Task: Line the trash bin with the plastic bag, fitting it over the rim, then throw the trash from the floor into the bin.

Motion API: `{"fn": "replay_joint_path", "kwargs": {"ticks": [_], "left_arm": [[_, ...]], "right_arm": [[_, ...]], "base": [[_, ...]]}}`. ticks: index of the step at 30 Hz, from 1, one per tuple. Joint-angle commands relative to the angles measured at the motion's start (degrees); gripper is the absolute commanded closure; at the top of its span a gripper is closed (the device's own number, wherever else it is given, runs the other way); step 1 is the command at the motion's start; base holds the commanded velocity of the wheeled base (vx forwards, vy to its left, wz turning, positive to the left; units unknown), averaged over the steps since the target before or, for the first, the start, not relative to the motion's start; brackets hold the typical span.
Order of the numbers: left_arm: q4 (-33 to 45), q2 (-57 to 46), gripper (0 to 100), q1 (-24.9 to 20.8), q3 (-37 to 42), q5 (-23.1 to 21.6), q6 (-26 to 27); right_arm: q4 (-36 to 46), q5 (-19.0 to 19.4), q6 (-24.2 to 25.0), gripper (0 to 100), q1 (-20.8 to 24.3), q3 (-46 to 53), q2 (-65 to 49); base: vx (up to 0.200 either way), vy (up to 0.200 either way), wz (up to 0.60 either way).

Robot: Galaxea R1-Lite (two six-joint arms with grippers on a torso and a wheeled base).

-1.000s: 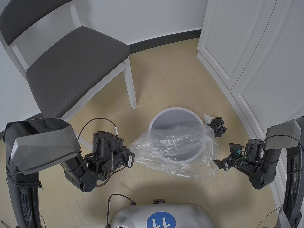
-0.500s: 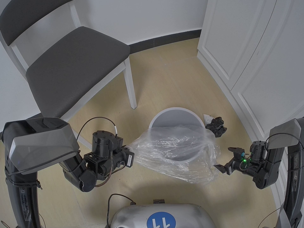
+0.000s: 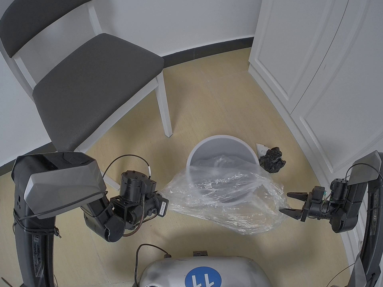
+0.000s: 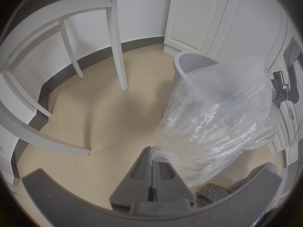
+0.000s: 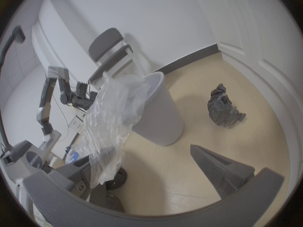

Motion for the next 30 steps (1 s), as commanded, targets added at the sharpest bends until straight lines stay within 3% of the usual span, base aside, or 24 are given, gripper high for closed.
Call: {"fn": "replay_joint_path", "kwargs": {"ticks": [1,7,30], "left_arm": [[0.60,1.63,100,1.26,-0.78,0.02,0.17],[1.48,1.63,100,1.35,-0.86,0.11,0.26],[4.12,-0.30,100,3.37,-2.89,2.57,0.17]], "right_arm": [[-0.98,3.74,2.38,0,-4.44,-1.53,3.39],[-0.98,7.25,5.10,0,-7.17,-2.94,6.03],[-0.98,9.28,6.25,0,-11.21,-4.61,6.82]], "base": [[0.000,0.000,0.00],[0.000,0.000,0.00],[0.000,0.000,0.00]]}}
